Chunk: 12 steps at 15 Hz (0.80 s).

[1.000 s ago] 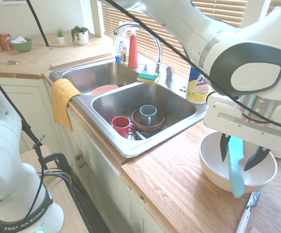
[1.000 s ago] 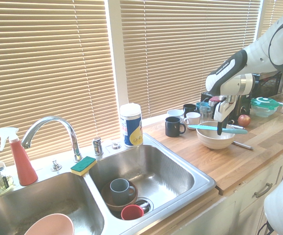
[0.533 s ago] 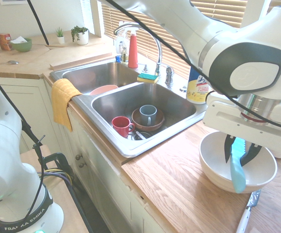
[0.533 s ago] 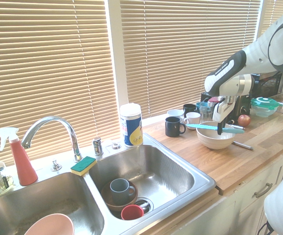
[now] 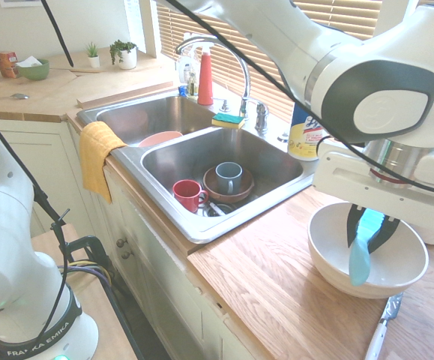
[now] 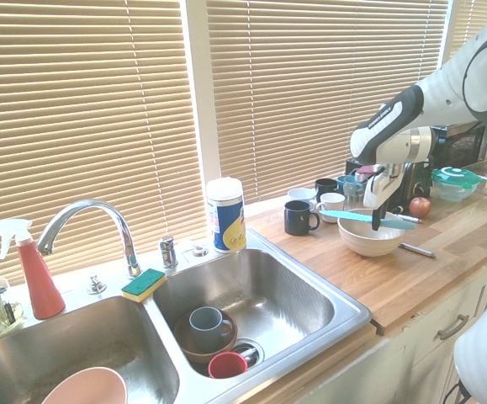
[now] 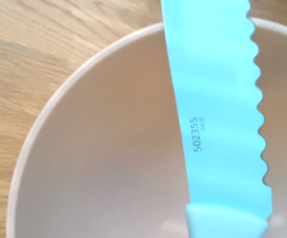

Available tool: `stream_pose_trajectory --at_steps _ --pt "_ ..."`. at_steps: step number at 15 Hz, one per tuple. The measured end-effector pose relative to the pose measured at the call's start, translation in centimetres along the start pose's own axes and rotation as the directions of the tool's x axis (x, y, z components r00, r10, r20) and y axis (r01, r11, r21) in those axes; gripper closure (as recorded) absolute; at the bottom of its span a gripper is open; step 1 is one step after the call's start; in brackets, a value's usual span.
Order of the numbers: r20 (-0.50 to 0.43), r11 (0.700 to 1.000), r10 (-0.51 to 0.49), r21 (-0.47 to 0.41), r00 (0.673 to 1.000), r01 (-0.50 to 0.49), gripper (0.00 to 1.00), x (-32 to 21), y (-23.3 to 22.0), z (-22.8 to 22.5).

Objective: Put the knife into the sink

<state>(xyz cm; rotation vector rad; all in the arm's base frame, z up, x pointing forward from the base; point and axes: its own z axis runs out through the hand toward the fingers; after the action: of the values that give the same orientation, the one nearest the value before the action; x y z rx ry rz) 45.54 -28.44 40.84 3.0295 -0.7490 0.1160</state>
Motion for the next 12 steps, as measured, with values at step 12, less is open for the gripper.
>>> stream_pose_trajectory --at_steps 12 --pt "-0.096 0.999 -0.018 0.03 0.995 0.021 1.0 -3.5 -4.7 -7.2"
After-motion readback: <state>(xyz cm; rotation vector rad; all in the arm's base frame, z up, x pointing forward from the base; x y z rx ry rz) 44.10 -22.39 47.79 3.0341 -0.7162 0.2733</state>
